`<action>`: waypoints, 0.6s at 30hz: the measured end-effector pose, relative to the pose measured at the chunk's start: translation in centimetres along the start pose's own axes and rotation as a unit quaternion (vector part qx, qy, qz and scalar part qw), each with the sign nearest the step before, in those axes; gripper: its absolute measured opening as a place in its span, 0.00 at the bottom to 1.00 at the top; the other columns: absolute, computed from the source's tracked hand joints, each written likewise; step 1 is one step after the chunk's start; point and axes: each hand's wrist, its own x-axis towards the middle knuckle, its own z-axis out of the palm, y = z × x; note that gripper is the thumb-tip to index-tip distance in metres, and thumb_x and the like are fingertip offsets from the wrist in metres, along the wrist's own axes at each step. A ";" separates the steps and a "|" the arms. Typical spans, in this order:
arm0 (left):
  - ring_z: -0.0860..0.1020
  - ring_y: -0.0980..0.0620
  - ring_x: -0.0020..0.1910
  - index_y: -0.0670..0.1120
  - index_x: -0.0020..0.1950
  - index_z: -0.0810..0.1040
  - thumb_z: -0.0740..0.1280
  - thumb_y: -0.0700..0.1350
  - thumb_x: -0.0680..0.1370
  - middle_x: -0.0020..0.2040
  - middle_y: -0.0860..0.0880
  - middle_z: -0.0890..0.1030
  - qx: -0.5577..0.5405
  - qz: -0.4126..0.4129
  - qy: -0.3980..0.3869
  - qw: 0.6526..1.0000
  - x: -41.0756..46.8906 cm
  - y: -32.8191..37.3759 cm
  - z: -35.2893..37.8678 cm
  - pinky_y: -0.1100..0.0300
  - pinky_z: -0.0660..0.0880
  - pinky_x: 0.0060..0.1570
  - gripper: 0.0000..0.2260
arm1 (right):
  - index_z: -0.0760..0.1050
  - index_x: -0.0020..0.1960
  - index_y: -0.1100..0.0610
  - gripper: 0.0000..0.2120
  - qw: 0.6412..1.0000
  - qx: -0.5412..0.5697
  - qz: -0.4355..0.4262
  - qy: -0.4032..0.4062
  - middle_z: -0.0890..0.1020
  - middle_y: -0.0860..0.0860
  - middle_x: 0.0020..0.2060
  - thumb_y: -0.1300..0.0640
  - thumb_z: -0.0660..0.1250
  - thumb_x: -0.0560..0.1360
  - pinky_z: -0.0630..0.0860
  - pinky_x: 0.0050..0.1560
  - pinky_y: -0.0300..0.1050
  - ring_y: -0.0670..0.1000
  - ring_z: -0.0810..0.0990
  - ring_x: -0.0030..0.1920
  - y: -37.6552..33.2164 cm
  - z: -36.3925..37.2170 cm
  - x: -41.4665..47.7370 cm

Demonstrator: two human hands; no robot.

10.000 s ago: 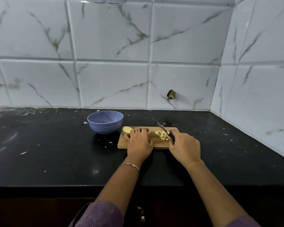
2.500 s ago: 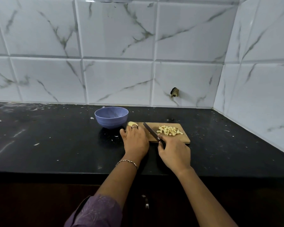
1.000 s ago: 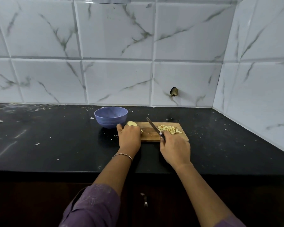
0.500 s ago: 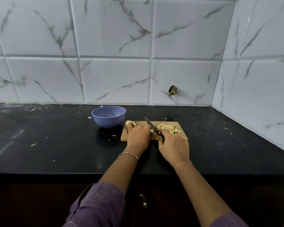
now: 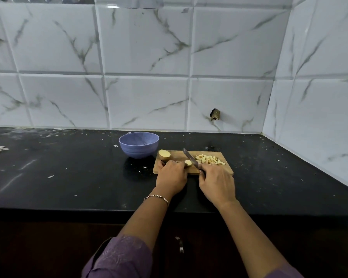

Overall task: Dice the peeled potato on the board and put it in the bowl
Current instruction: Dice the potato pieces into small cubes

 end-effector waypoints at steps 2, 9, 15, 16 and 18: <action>0.72 0.49 0.64 0.50 0.64 0.77 0.56 0.48 0.82 0.61 0.50 0.79 -0.005 -0.002 -0.005 1.000 -0.2 0.1 -0.1 0.46 0.58 0.66 0.15 | 0.79 0.59 0.49 0.10 1.000 -0.001 0.001 0.003 0.82 0.47 0.45 0.53 0.63 0.81 0.70 0.39 0.38 0.47 0.79 0.45 0.1 -0.2 -0.3; 0.71 0.49 0.66 0.51 0.66 0.77 0.55 0.50 0.83 0.63 0.50 0.78 0.008 -0.002 -0.028 1.000 -0.4 0.3 -0.4 0.42 0.57 0.70 0.16 | 0.79 0.58 0.50 0.09 1.000 0.001 -0.003 0.017 0.81 0.47 0.43 0.53 0.62 0.81 0.71 0.39 0.38 0.47 0.79 0.43 -0.2 -0.7 -1.2; 0.71 0.48 0.65 0.50 0.63 0.78 0.55 0.50 0.83 0.62 0.50 0.79 0.012 0.001 -0.031 0.999 -0.3 0.3 -0.1 0.41 0.59 0.69 0.16 | 0.78 0.56 0.51 0.08 1.000 0.005 -0.010 0.008 0.81 0.46 0.43 0.53 0.63 0.80 0.77 0.43 0.42 0.46 0.80 0.44 -0.3 -0.6 -1.5; 0.71 0.48 0.65 0.50 0.64 0.78 0.55 0.50 0.83 0.62 0.50 0.79 0.011 0.001 -0.033 0.999 -0.3 0.2 -0.1 0.41 0.59 0.69 0.16 | 0.79 0.56 0.51 0.08 1.000 0.007 -0.013 0.008 0.81 0.46 0.43 0.53 0.63 0.80 0.78 0.44 0.42 0.46 0.80 0.44 -0.3 -0.5 -1.5; 0.71 0.48 0.65 0.50 0.64 0.77 0.55 0.50 0.83 0.62 0.49 0.79 0.009 -0.002 -0.033 0.999 -0.3 0.2 -0.1 0.40 0.58 0.70 0.16 | 0.79 0.56 0.51 0.08 1.000 0.010 -0.018 0.008 0.82 0.46 0.43 0.53 0.63 0.80 0.78 0.45 0.43 0.47 0.80 0.44 -0.4 -0.4 -1.5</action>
